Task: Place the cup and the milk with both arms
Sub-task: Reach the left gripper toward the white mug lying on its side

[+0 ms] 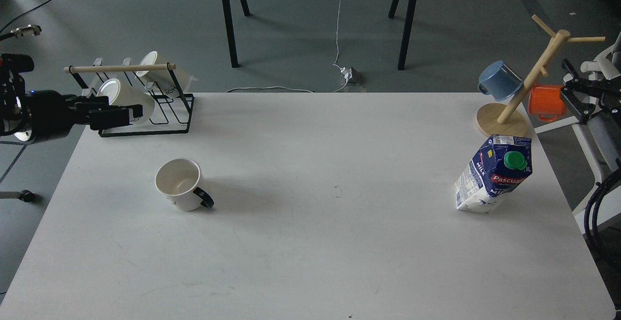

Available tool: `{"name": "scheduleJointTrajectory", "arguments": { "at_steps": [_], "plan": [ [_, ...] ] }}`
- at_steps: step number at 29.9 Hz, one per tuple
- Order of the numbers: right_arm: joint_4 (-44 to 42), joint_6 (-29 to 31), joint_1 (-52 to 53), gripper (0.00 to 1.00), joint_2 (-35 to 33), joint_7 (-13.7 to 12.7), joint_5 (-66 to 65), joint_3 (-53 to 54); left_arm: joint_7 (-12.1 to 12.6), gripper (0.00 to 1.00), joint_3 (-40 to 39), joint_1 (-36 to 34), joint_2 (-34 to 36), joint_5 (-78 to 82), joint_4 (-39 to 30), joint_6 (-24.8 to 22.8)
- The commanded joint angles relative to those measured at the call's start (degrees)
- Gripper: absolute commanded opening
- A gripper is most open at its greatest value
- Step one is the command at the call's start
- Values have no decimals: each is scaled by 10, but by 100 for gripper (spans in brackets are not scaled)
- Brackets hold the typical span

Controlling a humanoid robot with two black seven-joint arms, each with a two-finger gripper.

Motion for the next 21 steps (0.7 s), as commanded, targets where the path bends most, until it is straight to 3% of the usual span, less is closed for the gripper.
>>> {"name": "scheduleJointTrajectory", "arguments": {
  "at_steps": [1, 21],
  "plan": [
    [3, 0, -9, 98, 0, 0, 0, 1, 0, 99, 56, 0, 18, 21, 31, 51],
    [-2, 0, -15, 98, 1, 2, 0, 1, 0, 99, 69, -2, -111, 21, 39, -51]
  ]
}}
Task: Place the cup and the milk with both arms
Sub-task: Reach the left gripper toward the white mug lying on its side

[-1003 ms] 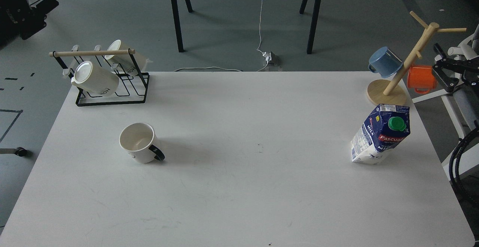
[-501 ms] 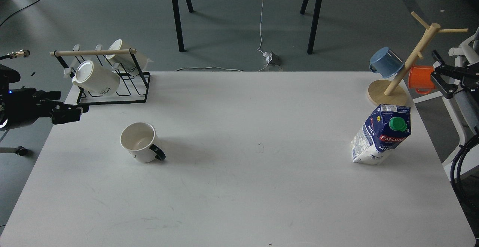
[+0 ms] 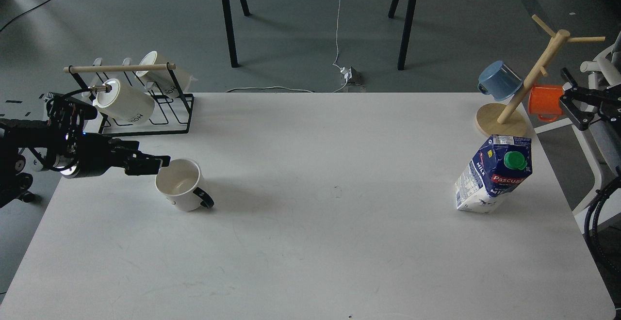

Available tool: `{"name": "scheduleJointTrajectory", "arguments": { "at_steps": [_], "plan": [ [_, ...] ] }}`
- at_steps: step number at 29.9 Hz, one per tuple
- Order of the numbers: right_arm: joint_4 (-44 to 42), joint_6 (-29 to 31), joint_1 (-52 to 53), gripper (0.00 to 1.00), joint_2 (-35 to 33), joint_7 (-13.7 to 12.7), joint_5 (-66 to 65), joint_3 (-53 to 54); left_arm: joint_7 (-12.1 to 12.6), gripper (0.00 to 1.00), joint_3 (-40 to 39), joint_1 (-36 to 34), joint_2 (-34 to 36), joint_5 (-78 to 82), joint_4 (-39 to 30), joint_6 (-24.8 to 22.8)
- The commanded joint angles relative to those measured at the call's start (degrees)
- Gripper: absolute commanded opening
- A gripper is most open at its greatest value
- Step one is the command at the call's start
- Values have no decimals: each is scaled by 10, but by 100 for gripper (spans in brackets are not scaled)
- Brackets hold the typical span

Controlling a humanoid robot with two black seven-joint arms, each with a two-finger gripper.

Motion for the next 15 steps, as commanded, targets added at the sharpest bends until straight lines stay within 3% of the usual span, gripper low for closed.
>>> {"name": "scheduleJointTrajectory", "arguments": {
  "at_steps": [1, 15],
  "plan": [
    [-1, 0, 0, 98, 0, 0, 0, -1, 0, 99, 0, 6, -18, 0, 3, -7],
    [-3, 0, -8, 98, 0, 1, 0, 0, 0, 99, 5, 8, -84, 0, 106, 8]
  ]
}}
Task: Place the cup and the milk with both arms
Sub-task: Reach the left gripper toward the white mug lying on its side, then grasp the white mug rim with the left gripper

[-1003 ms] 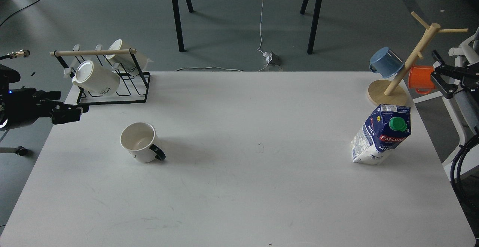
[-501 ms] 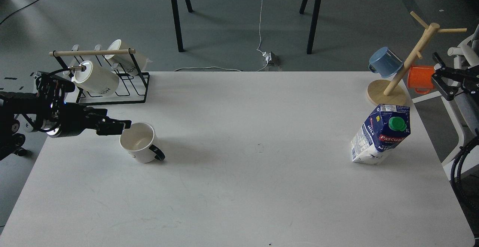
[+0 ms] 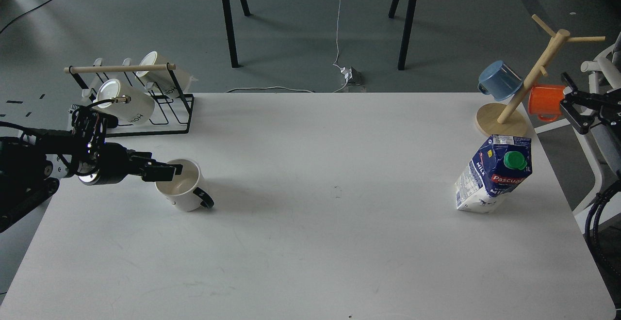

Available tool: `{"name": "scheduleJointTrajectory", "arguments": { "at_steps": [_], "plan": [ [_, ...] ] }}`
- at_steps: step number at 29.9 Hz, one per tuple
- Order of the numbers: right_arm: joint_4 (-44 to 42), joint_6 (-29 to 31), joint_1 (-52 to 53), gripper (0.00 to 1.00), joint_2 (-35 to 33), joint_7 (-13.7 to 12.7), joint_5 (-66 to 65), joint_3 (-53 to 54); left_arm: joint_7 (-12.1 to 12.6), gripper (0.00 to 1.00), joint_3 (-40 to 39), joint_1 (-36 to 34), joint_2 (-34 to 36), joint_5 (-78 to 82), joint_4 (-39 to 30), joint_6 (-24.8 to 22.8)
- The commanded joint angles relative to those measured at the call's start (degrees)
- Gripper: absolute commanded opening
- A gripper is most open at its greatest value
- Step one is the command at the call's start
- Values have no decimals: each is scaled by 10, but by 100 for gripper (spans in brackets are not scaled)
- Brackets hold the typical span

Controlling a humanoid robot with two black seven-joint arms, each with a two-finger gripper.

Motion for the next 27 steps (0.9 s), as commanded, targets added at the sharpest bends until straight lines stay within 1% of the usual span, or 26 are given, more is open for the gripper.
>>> {"name": "scheduleJointTrajectory", "arguments": {
  "at_steps": [1, 6, 8, 11, 15, 21, 23, 24, 27],
  "plan": [
    [0, 0, -2, 98, 0, 1, 0, 0, 0, 99, 0, 0, -8, 0, 12, 5],
    [1, 0, -5, 98, 0, 1, 0, 0, 0, 95, 0, 7, -27, 0, 47, 13],
    [1, 0, -5, 98, 0, 2, 0, 0, 0, 93, 1, 11, -33, 0, 63, 33],
    [1, 0, -5, 98, 0, 2, 0, 0, 0, 85, 4, 21, -35, 0, 74, 56],
    [1, 0, -7, 98, 0, 2, 0, 0, 0, 83, 7, 27, -33, 0, 75, 54],
    [4, 0, -12, 98, 0, 2, 0, 0, 0, 72, 7, 36, -30, 0, 74, 52],
    [4, 0, -13, 98, 1, 2, 0, 0, 0, 66, 7, 35, -28, 0, 74, 51],
    [4, 0, -14, 98, 1, 2, 0, 0, 0, 59, 7, 35, -28, 0, 74, 51],
    [5, 0, -18, 98, 1, 2, 0, 0, 0, 25, 7, 43, -27, 0, 72, 50]
  ]
}}
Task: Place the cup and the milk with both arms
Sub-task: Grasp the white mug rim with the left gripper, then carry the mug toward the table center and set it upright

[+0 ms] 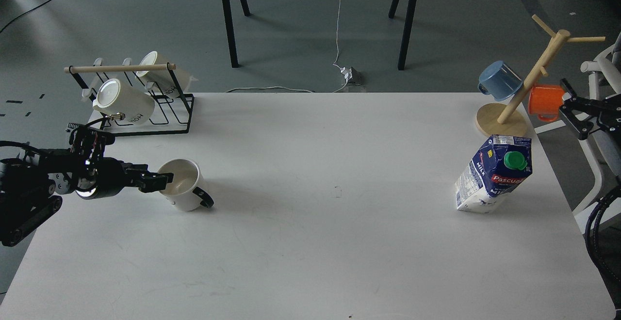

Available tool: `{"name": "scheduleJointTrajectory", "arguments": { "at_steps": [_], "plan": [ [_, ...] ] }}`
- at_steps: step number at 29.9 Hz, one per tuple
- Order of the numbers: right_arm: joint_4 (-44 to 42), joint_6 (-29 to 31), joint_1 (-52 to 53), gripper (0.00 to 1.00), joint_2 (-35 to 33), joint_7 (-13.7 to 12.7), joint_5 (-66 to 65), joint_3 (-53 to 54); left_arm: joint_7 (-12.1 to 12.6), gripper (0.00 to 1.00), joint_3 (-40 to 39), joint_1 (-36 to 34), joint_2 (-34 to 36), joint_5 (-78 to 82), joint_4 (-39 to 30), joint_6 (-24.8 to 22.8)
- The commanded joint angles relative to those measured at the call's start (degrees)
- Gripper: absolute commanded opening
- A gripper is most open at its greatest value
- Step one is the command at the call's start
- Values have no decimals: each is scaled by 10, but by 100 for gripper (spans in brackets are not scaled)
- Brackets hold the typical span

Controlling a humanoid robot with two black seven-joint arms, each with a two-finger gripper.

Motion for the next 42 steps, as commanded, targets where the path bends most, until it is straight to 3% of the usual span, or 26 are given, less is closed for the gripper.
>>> {"name": "scheduleJointTrajectory", "arguments": {
  "at_steps": [1, 2, 4, 11, 15, 23, 28, 33, 42],
  "plan": [
    [0, 0, -4, 98, 0, 0, 0, 0, 0, 14, 0, 10, 0, 0, -3, 1],
    [0, 0, -5, 98, 0, 0, 0, 0, 0, 5, 0, 11, 0, 0, -4, 1],
    [0, 0, -9, 98, 0, 0, 0, 0, 0, 0, -1, 9, 0, 0, -5, 1],
    [0, 0, -12, 98, 3, 0, 0, -1, 0, 0, -8, 5, 3, 0, -13, 3],
    [0, 0, -12, 98, 4, 0, 0, -1, 0, 0, -20, -21, 20, 0, -51, -6],
    [-6, 0, -12, 98, 4, 1, 0, 2, 0, 0, -17, -74, -28, 0, -165, -104],
    [-13, 0, -16, 98, 4, 1, 0, 2, 0, 0, -10, -69, -111, 0, -157, -111],
    [-15, 0, -15, 98, 4, 1, 0, 4, 0, 0, -6, -63, -173, 0, -104, -111],
    [-15, 0, -16, 98, 4, 1, 0, 3, 0, 10, 0, -55, -183, 0, -99, -110]
  ]
}}
